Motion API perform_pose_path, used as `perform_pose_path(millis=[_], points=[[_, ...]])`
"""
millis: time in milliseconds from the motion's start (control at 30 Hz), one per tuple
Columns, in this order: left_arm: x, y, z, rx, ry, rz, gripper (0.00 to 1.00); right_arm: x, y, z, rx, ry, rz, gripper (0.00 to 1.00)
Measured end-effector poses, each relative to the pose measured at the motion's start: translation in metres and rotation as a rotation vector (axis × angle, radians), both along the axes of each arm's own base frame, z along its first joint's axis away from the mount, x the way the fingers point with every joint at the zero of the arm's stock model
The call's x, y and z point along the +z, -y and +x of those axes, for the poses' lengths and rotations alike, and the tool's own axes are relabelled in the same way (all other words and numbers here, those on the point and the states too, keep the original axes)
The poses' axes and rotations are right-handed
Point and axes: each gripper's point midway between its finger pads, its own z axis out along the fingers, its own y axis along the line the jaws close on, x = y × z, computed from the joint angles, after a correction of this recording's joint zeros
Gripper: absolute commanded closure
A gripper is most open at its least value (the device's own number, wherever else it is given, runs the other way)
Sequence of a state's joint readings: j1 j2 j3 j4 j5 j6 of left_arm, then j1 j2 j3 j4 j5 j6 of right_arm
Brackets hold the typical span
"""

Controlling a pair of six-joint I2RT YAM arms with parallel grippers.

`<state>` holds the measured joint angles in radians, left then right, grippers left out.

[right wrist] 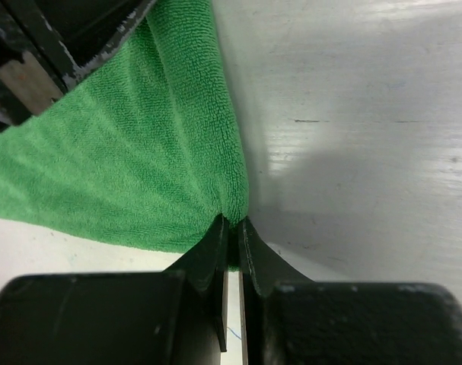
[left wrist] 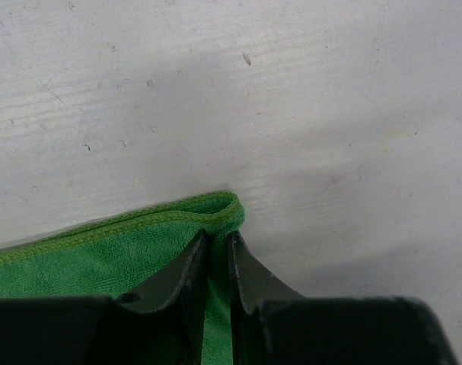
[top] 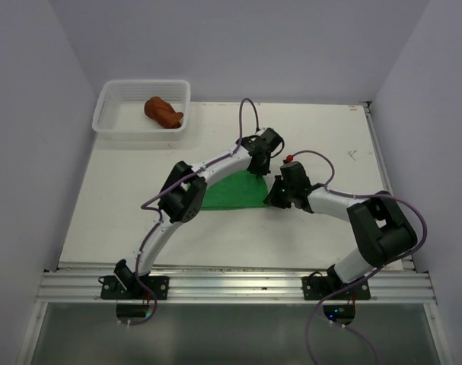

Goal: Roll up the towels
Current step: Roll the towel

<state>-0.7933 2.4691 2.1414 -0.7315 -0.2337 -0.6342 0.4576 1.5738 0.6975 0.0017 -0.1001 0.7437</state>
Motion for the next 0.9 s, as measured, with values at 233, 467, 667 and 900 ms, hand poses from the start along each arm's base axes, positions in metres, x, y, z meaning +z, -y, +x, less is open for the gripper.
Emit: perform_pose_path(millis=[233, 467, 667, 900], points=[[0.003, 0.001, -0.002, 0.032, -0.028, -0.099, 0.84, 0.005, 0.017, -0.003, 0.007, 0.021, -0.096, 1.00], [0.006, 0.006, 0.000, 0.044, -0.068, -0.181, 0.91, 0.017, 0.027, -0.002, 0.032, 0.043, -0.186, 1.00], [0.007, 0.010, 0.000, 0.047, -0.085, -0.236, 0.92, 0.028, 0.027, -0.003, 0.082, 0.075, -0.296, 1.00], [0.018, 0.006, -0.003, 0.060, -0.084, -0.284, 0.92, 0.031, 0.025, -0.009, 0.114, 0.123, -0.425, 1.00]])
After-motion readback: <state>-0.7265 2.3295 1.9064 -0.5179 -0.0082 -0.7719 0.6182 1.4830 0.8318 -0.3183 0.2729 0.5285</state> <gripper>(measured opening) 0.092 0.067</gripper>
